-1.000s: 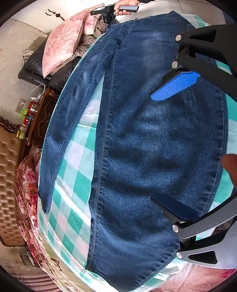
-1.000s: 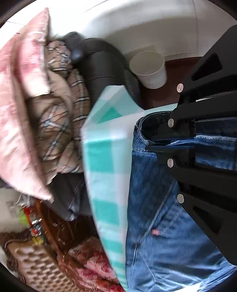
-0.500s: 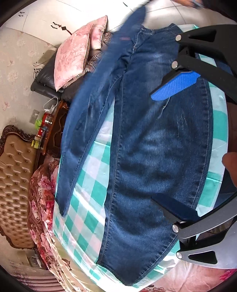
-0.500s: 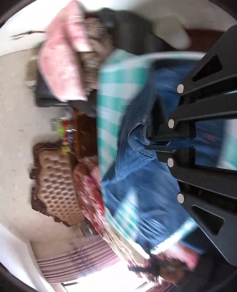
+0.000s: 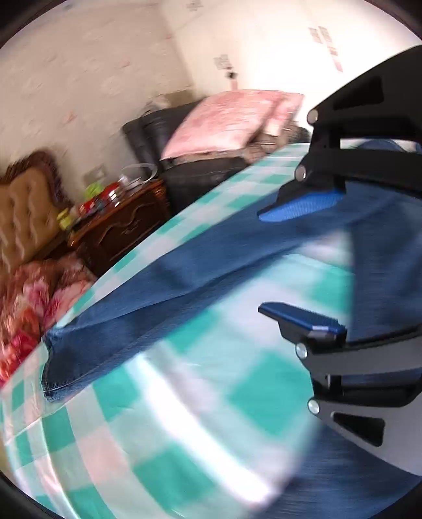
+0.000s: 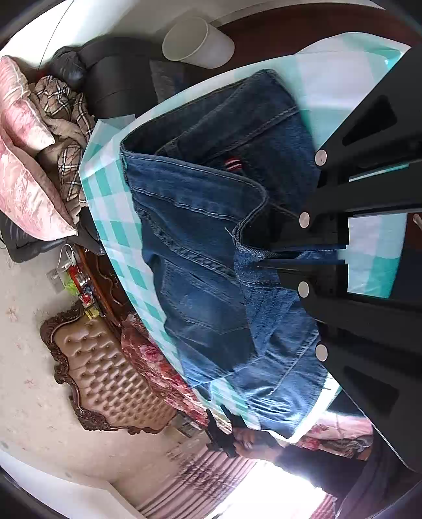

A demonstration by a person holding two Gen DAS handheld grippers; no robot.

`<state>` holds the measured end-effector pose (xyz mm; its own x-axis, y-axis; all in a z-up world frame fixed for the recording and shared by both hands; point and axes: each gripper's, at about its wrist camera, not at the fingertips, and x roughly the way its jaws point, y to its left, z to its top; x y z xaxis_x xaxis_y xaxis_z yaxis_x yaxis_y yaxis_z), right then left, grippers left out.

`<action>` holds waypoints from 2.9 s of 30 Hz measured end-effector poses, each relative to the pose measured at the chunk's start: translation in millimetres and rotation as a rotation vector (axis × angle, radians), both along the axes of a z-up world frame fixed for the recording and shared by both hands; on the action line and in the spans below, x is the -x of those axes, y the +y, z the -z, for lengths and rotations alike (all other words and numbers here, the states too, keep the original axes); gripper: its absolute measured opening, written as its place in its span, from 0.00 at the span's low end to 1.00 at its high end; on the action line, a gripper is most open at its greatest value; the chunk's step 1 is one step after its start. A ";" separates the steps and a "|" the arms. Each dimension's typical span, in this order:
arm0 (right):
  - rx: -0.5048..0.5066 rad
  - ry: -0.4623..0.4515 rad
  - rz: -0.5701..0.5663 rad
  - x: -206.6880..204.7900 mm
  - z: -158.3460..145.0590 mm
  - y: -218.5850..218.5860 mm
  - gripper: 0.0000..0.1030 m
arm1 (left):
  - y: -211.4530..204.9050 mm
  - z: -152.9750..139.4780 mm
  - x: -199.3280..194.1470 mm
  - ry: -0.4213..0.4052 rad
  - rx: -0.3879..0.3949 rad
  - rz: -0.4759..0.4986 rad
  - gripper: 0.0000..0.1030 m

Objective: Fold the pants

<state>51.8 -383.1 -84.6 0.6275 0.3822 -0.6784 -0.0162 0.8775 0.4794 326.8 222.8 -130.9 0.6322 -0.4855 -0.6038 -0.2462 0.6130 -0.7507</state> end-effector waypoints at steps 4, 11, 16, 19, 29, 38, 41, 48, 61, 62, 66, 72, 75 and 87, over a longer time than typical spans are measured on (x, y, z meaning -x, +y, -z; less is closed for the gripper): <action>-0.006 0.014 0.016 -6.2 2.0 -7.8 0.06 | 27.0 16.1 -56.6 0.059 0.022 -0.058 0.41; -0.004 0.030 0.036 -17.7 -3.3 -10.8 0.05 | 57.4 33.6 -125.1 0.122 0.045 -0.121 0.40; 0.020 0.055 0.055 -30.2 -4.9 -13.5 0.05 | 64.7 47.1 -152.1 0.185 0.076 -0.136 0.29; 0.054 0.059 0.055 -48.9 -13.7 -17.9 0.05 | 73.2 42.3 -163.3 0.190 0.080 -0.123 0.01; 0.155 -0.063 0.086 -64.1 -94.5 -70.6 0.05 | 100.0 -102.2 27.9 -0.061 -0.002 -0.084 0.01; 0.013 0.234 0.246 -5.9 22.4 -108.4 0.13 | 107.4 26.1 247.8 0.103 0.083 -0.133 0.01; -0.136 0.208 0.361 23.6 29.3 -111.3 0.21 | 108.8 39.1 261.3 0.064 0.098 -0.151 0.01; -0.296 0.142 0.396 45.2 21.6 -89.3 0.49 | 111.1 43.6 257.0 0.023 0.143 -0.159 0.19; -0.249 0.216 0.395 -11.8 35.0 -57.8 0.49 | 169.4 66.1 255.4 -0.014 0.284 -0.325 0.34; -0.244 0.219 0.397 -12.9 34.9 -57.2 0.49 | 173.3 65.7 252.4 -0.008 0.276 -0.330 0.34; -0.172 0.248 0.413 -17.7 30.9 -55.7 0.12 | 194.0 60.7 236.0 0.027 0.244 -0.366 0.27; -0.150 0.267 0.392 -59.6 -18.6 -49.3 0.02 | 212.3 12.7 160.2 0.164 0.116 -0.270 0.02; -0.183 0.222 0.363 -115.0 -67.6 -48.5 0.01 | 211.0 -43.7 99.4 0.136 0.082 -0.223 0.02; -0.155 0.207 0.429 -30.0 -33.4 -66.3 0.01 | 206.6 -37.2 229.8 0.008 0.093 -0.223 0.02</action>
